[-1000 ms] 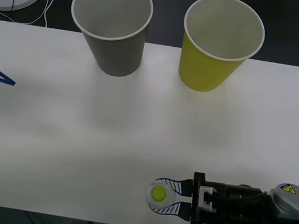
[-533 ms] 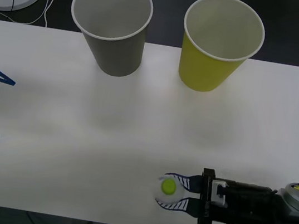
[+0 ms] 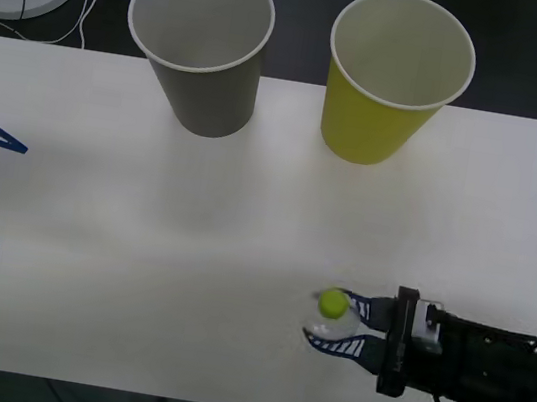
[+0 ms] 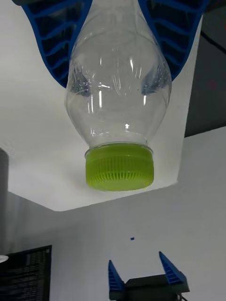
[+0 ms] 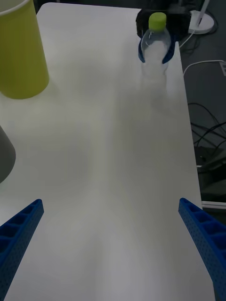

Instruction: Put the can into the green bin and the plastic bottle into the gray bin

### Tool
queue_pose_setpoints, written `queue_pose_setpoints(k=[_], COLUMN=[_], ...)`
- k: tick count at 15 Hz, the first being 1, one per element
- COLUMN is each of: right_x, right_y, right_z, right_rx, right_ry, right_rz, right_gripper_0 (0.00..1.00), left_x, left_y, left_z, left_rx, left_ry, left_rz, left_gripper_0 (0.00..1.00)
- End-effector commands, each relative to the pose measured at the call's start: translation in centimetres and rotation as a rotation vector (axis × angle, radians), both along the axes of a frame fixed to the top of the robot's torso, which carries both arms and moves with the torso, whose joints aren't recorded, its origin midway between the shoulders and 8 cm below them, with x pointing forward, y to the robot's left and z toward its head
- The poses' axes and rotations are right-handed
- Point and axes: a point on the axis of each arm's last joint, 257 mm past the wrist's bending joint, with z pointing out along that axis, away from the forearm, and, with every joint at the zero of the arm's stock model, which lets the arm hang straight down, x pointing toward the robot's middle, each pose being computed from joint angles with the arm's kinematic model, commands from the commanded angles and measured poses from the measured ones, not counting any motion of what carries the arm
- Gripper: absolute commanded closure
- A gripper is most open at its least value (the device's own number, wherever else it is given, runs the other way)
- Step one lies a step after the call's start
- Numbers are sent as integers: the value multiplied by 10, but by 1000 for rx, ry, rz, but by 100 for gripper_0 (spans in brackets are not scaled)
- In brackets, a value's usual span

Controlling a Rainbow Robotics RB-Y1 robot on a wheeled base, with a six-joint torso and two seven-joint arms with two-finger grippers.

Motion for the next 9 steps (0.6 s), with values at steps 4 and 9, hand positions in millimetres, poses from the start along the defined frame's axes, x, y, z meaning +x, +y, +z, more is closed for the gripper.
queue_pose_setpoints(k=[4, 9], right_x=[18, 30], right_y=[-21, -49], right_z=[29, 49], right_rx=[40, 35], right_ry=[70, 117], right_rz=[-148, -251], right_gripper_0=[100, 100], left_x=[0, 0], left_y=[0, 0], left_z=[0, 0], left_rx=[0, 0], left_ry=[0, 0], left_rz=[0, 0], left_gripper_0=[0, 0])
